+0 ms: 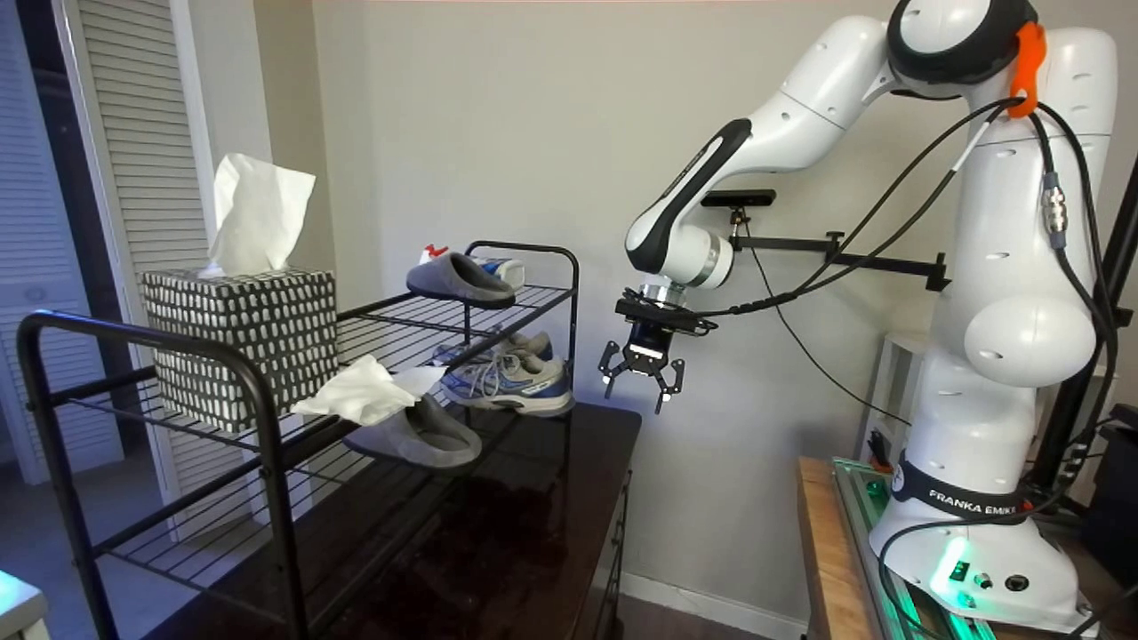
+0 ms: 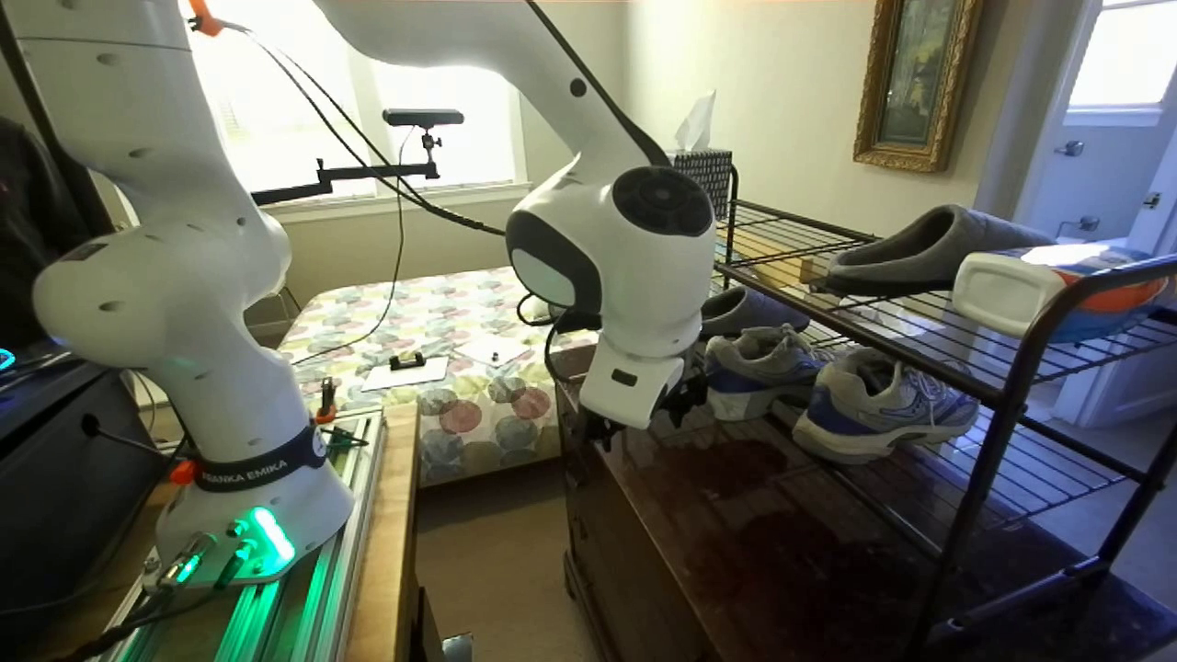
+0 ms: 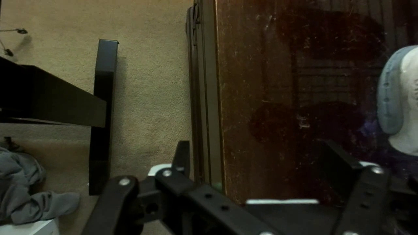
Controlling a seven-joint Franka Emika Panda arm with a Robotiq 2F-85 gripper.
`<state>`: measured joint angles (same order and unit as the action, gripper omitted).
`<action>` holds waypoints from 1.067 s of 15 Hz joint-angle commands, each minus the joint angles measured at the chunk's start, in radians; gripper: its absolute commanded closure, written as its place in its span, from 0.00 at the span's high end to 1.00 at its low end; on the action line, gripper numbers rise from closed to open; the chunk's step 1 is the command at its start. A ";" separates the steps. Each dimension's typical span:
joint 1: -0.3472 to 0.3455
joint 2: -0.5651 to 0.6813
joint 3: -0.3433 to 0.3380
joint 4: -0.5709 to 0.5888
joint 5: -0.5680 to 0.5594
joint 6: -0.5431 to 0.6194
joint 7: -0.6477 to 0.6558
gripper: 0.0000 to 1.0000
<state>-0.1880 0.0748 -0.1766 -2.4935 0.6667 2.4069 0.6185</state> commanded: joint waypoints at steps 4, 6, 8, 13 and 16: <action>-0.011 0.038 0.000 0.016 0.351 -0.043 -0.048 1.00; -0.016 0.051 -0.007 0.013 0.428 -0.062 -0.060 1.00; -0.019 0.063 -0.017 0.010 0.479 -0.075 -0.061 1.00; -0.007 0.098 -0.022 -0.003 0.694 0.025 -0.058 1.00; -0.017 0.147 -0.033 0.011 0.628 -0.075 -0.050 1.00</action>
<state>-0.2022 0.1725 -0.2029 -2.4972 1.2976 2.3870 0.5819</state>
